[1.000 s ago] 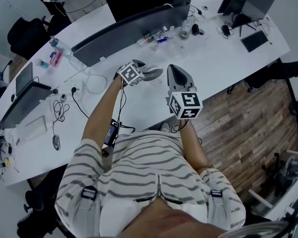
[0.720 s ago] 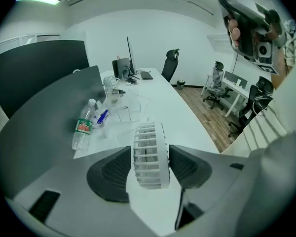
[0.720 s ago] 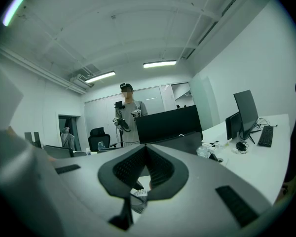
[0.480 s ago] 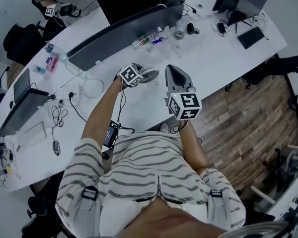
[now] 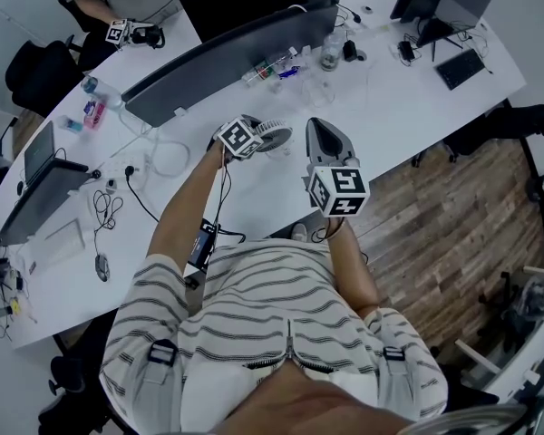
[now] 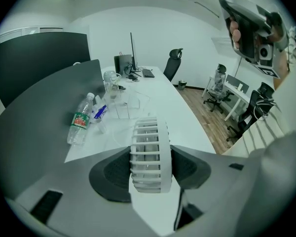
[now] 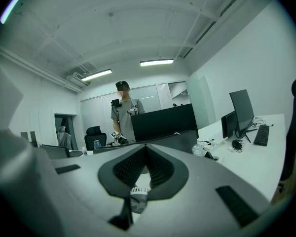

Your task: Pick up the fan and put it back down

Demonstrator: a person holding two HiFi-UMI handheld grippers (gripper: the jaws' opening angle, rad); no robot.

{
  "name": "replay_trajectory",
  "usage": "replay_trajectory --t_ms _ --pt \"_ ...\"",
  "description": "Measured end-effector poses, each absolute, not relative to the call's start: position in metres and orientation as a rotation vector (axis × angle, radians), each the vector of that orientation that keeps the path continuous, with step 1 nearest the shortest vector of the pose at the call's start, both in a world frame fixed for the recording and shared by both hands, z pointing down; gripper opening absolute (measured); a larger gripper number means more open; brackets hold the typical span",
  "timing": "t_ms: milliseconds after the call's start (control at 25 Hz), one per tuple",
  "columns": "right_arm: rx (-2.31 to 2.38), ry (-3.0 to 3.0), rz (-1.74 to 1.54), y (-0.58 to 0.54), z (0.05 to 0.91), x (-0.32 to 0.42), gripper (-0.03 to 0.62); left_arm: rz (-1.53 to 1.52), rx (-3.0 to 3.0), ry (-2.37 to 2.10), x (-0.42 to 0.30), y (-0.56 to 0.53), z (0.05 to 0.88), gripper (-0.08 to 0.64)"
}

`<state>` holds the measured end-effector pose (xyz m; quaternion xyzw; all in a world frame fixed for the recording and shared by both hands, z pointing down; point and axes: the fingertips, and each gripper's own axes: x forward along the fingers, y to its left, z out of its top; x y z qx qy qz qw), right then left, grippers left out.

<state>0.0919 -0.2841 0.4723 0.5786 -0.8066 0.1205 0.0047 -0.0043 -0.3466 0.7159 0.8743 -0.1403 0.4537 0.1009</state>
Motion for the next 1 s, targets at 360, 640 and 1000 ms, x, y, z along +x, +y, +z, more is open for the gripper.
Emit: replay_trajectory --t_ms 360,640,1000 --pt "1.805 -2.528 0.379 -0.283 0.471 0.086 0.012 1.243 2.591 -0.504 -0.009 -0.346 0.687 0.23" --pt "1.783 -2.538 0.374 -0.281 0.471 0.074 0.012 1.195 2.617 -0.59 -0.014 -0.341 0.666 0.23" --pt "1.797 -2.538 0.387 -0.28 0.471 0.072 0.012 1.077 2.574 -0.776 -0.015 -0.33 0.639 0.23"
